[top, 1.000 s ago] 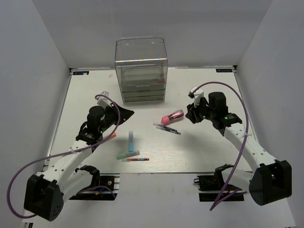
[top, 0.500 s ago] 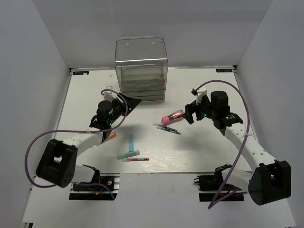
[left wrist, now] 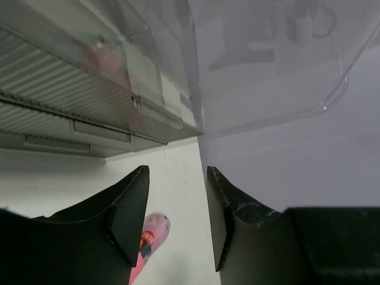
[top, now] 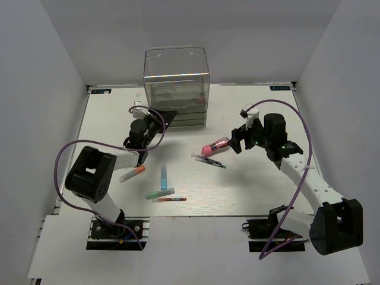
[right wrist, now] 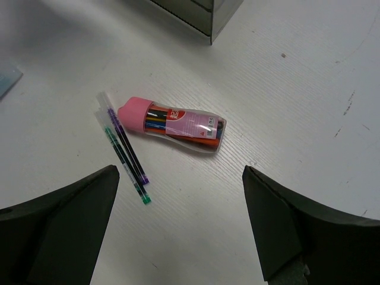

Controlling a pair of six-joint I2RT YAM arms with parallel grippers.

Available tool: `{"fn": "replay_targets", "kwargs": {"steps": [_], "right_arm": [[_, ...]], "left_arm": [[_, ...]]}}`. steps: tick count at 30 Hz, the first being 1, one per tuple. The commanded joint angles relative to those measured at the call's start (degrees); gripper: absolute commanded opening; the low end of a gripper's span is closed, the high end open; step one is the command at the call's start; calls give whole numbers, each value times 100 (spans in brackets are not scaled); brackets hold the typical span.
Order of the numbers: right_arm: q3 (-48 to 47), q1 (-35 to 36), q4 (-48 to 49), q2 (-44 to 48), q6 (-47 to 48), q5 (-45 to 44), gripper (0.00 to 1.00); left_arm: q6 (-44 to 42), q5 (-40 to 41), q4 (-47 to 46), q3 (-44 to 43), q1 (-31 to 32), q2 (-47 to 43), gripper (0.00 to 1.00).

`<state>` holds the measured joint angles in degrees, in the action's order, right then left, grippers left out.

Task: Sort the stationery into containers
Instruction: Open the storage box at the center of the board.

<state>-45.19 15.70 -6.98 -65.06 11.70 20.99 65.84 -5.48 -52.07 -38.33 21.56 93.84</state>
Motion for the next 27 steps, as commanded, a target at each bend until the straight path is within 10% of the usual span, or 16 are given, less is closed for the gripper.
{"fn": "replay_targets", "kwargs": {"steps": [1,18,27], "right_arm": [[19,-50,294,-16,-98,98,90],[10,-103,277,10,-98,133,90],[45,-111,241,28,-63,282,90]], "left_arm": [[16,353,-435,-281,24,186,53],[16,846,-207,-1195,24,1180,37],[69,1031,-900,-985,24,1294,10]]}}
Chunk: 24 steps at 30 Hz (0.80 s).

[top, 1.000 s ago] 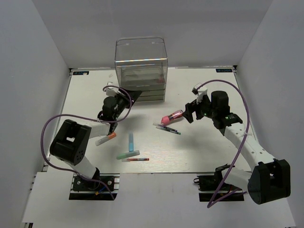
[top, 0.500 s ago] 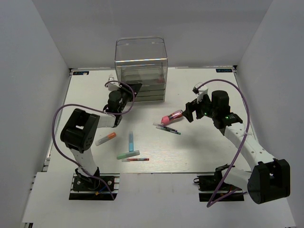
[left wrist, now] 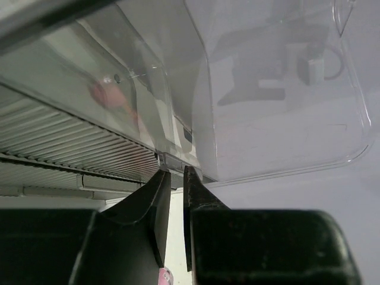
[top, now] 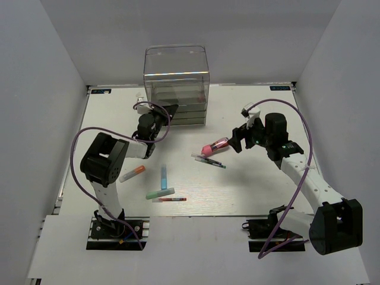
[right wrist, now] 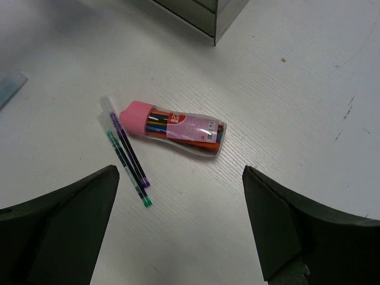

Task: Sort the stationery into containers
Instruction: Open the storage box at the center of the board.

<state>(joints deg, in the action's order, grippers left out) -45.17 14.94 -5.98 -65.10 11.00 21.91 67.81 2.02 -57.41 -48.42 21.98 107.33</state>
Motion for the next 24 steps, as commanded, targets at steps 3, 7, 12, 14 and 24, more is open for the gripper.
{"fn": "replay_targets", "kwargs": {"steps": [3,7,12,14,24], "right_arm": [[96,-17,141,85,217,365,90],[113,-9,-175,50,761,823,90],[254,9,-184,6,1614,1191,90],[359,-9,-185,6,2227,1481,90],[351,44,-613,-283,5100,2361,83]], "left_arm": [[-75,334,-631,245,35,-186,0],[-14,334,-895,509,87,-458,0],[39,334,-1009,790,201,-827,0],[39,334,-1009,791,202,-1002,0],[39,334,-878,1010,307,-1434,0]]}}
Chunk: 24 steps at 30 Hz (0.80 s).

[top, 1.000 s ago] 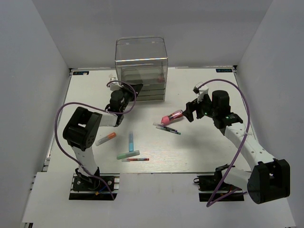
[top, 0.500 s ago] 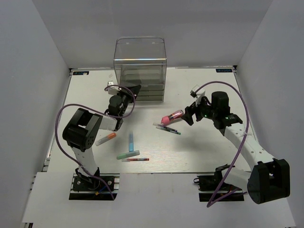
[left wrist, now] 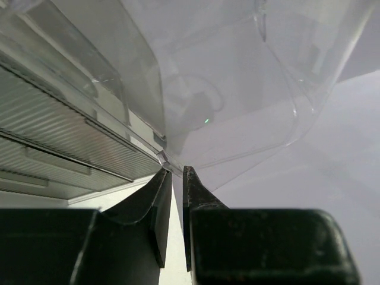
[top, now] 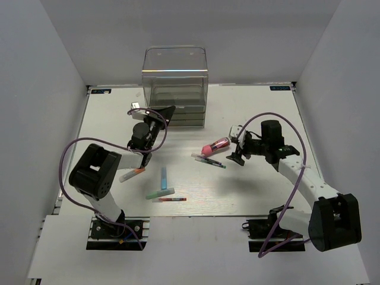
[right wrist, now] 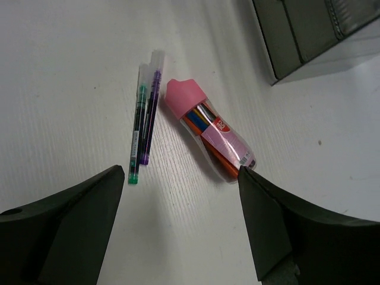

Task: Sort the stationery into containers
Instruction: Open the storage box at the center of the board.

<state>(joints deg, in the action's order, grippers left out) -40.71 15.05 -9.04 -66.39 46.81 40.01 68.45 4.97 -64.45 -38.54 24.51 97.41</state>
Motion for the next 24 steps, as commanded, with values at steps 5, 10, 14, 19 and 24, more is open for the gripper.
{"fn": "replay_targets", "kwargs": {"steps": [5,10,14,19,24], "right_arm": [[-402,200,-755,-804,3040,535,77],[-903,419,-1127,-1420,3888,359,77],[-1184,709,-1126,-1824,4178,69,79],[-1378,938,-1197,-2158,4275,-616,77],[-1449,1009,-1214,-2273,4486,-1336,76]], "left_arm": [[-24,39,-68,22,106,-758,0],[-24,92,-15,83,106,-811,0],[-24,92,-15,137,106,-864,0],[-24,92,-15,84,106,-864,0],[-24,92,-15,31,106,-864,0]]}}
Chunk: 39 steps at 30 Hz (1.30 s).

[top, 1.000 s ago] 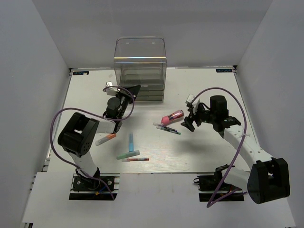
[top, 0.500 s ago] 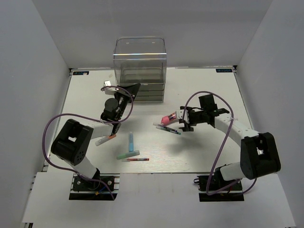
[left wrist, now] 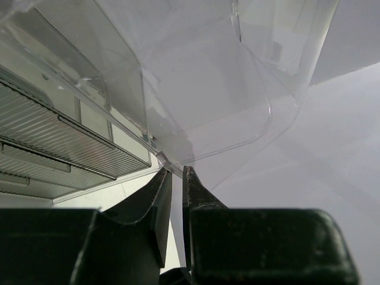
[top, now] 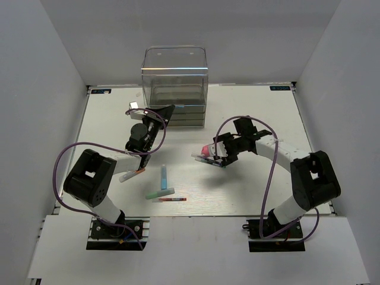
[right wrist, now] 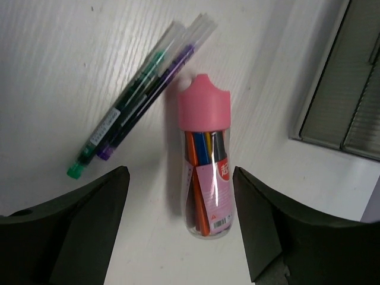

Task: Sort the stationery into containers
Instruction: Open the storage box at the center of the board, then pick up the stationery from the center of the board.

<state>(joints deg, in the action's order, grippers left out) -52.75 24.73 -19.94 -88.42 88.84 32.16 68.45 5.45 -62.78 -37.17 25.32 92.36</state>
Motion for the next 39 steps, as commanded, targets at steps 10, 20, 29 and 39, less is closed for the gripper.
{"fn": "replay_targets", "kwargs": {"steps": [10,20,29,39], "right_arm": [[-341,32,553,-465,90,-1370,77],[-622,67,500,-940,248,-1538,77],[-903,41,-97,-1327,688,-1485,65],[-798,40,271,-740,-66,-1028,0]], "left_arm": [[-24,44,-234,-106,25,-306,0],[-24,44,-234,-54,25,-306,0],[-24,44,-129,-54,25,-359,0],[-24,96,-129,-54,25,-359,0]]}}
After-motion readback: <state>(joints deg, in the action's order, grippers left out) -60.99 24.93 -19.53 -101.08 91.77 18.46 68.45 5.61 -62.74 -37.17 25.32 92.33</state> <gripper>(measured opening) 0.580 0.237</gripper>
